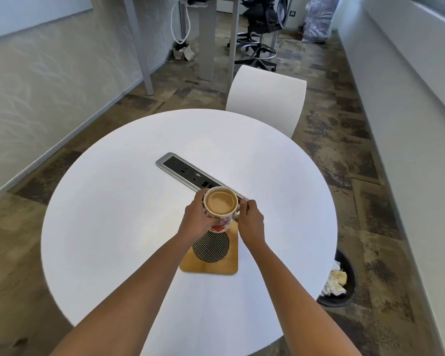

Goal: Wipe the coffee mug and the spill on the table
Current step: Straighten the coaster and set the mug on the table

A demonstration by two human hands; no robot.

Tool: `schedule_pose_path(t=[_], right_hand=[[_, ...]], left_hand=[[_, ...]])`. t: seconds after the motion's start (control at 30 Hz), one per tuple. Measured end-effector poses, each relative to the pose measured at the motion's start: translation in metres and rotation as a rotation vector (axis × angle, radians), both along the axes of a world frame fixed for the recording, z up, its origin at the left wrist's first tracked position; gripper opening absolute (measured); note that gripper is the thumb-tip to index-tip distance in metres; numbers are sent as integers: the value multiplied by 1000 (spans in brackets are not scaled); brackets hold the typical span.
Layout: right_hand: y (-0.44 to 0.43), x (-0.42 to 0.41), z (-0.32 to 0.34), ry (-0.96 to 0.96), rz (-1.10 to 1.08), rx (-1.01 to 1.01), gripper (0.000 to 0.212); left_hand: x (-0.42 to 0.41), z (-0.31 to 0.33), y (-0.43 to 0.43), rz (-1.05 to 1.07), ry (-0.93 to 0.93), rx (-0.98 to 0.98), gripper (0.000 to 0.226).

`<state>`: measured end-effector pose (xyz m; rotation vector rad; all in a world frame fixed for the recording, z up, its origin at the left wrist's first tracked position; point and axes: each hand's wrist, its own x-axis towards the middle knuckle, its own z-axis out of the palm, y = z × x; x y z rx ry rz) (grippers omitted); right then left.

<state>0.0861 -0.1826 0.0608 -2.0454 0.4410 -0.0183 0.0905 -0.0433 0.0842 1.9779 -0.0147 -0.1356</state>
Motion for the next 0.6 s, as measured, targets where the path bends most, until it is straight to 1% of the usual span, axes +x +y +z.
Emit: schedule_pose_path(t=[0.13,0.27,0.6], right_hand=[[9,-16,-8,14,27,-37,29],[15,-28,-15,23,28,-44,32],[18,-40,-28,34,22,-50,25]], left_hand=[[-15,-12,10,13,3,41,78],[-26,-21,13,26,17,39,78],[-38,-39,16,35,13,15,79]])
